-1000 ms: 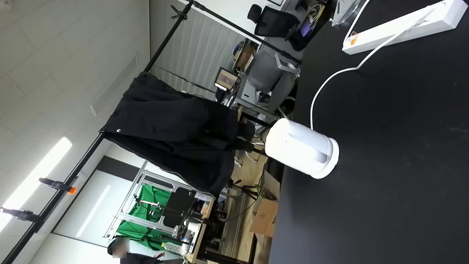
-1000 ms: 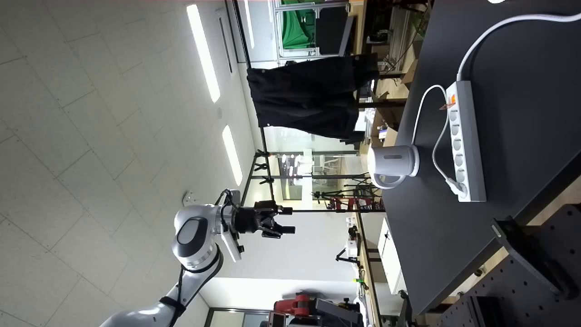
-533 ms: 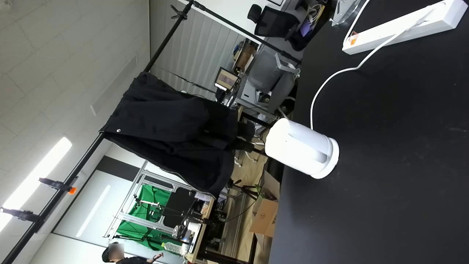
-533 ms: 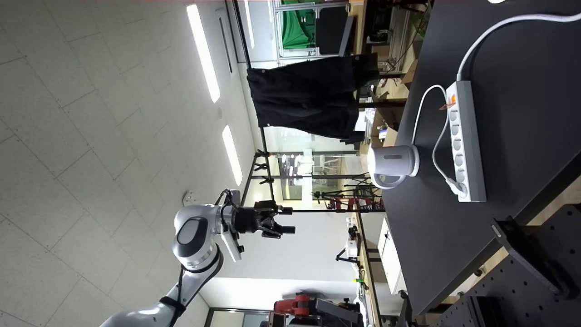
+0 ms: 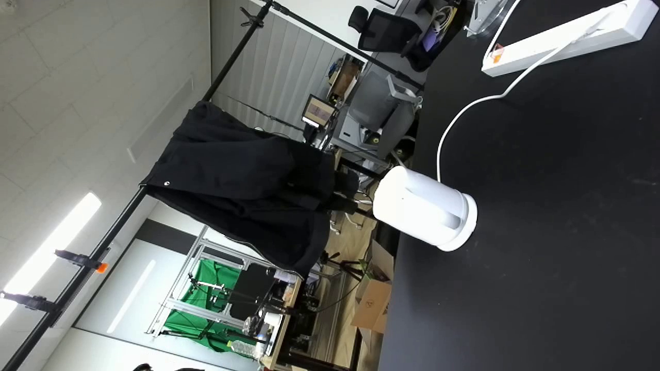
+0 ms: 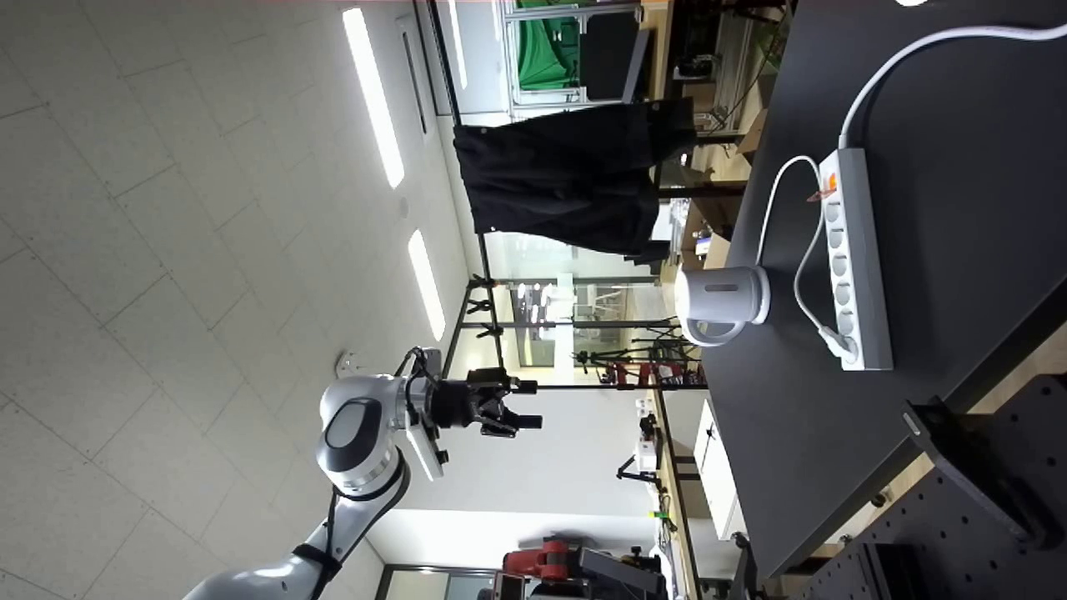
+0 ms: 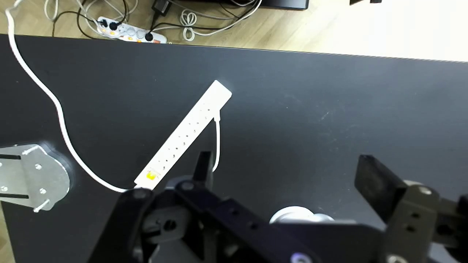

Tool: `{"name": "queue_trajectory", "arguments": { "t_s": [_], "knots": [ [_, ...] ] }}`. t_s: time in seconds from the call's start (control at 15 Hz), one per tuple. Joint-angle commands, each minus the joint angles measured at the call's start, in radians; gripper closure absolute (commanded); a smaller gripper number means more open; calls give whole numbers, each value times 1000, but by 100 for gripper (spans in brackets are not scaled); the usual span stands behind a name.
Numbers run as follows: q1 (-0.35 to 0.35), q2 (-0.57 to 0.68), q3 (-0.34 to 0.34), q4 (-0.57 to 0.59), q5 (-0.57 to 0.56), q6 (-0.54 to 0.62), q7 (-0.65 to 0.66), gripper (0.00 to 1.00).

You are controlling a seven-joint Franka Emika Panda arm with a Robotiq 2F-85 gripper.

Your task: Turn off the switch on the adapter

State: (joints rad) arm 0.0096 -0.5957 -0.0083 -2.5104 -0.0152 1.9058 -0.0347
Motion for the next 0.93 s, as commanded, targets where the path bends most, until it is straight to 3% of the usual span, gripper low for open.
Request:
{"name": "queue_trajectory", "arguments": {
  "t_s": [0.0, 0.13, 0.27, 0.53, 0.87],
  "knots": [
    [-1, 0, 1, 2, 1, -2, 0, 0],
    [-1, 0, 1, 2, 1, -2, 0, 0],
    [-27, 13, -1, -21, -23, 97, 30, 0],
    [-118, 92, -5, -78, -114, 413, 90, 0],
    [-275, 318, 11, -70, -263, 772, 242, 0]
  ]
}}
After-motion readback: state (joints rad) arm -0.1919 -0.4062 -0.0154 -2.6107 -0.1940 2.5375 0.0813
